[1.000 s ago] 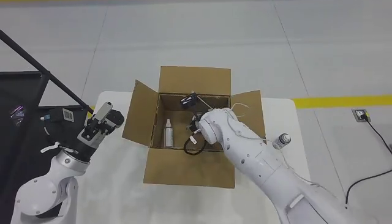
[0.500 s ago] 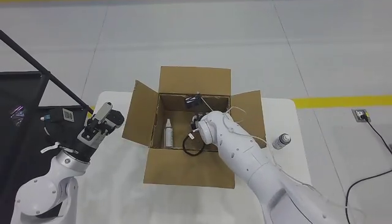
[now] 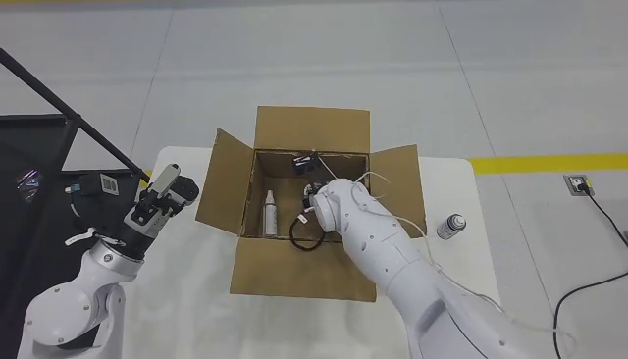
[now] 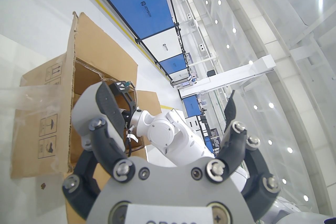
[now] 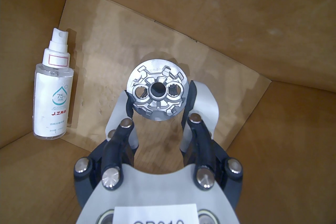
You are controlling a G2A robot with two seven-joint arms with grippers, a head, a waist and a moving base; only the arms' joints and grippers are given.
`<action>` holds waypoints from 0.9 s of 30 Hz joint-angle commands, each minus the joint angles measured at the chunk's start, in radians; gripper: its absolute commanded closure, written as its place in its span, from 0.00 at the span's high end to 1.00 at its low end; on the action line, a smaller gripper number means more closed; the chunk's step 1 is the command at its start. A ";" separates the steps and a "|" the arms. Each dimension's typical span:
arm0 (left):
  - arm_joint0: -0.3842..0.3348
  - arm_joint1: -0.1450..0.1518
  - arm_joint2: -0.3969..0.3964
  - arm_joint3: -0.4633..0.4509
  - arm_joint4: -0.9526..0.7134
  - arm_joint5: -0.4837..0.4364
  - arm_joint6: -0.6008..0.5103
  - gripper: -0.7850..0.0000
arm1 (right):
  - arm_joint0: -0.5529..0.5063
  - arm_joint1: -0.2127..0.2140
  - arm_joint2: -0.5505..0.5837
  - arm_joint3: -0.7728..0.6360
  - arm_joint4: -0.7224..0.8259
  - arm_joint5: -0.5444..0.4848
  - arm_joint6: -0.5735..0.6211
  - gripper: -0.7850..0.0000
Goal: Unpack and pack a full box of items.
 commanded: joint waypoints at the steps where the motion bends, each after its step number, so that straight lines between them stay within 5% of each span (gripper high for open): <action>1: 0.000 0.000 0.000 0.000 0.000 0.000 0.000 1.00 | 0.004 -0.003 0.003 0.003 0.001 -0.007 -0.005 0.00; 11: 0.000 0.000 0.000 0.000 0.000 0.000 0.000 1.00 | 0.018 0.005 0.014 -0.063 -0.027 -0.154 -0.029 0.00; 18: 0.000 0.000 0.000 0.000 0.000 0.000 0.000 1.00 | -0.016 0.059 0.043 -0.206 -0.086 -0.200 -0.009 0.00; 22: 0.000 0.000 0.000 0.000 0.000 0.000 0.000 1.00 | -0.090 0.121 0.091 -0.408 -0.143 -0.192 0.052 0.00; 27: 0.000 0.000 0.000 0.000 0.000 0.000 0.000 1.00 | -0.326 0.239 0.247 -0.913 -0.289 -0.136 0.230 0.00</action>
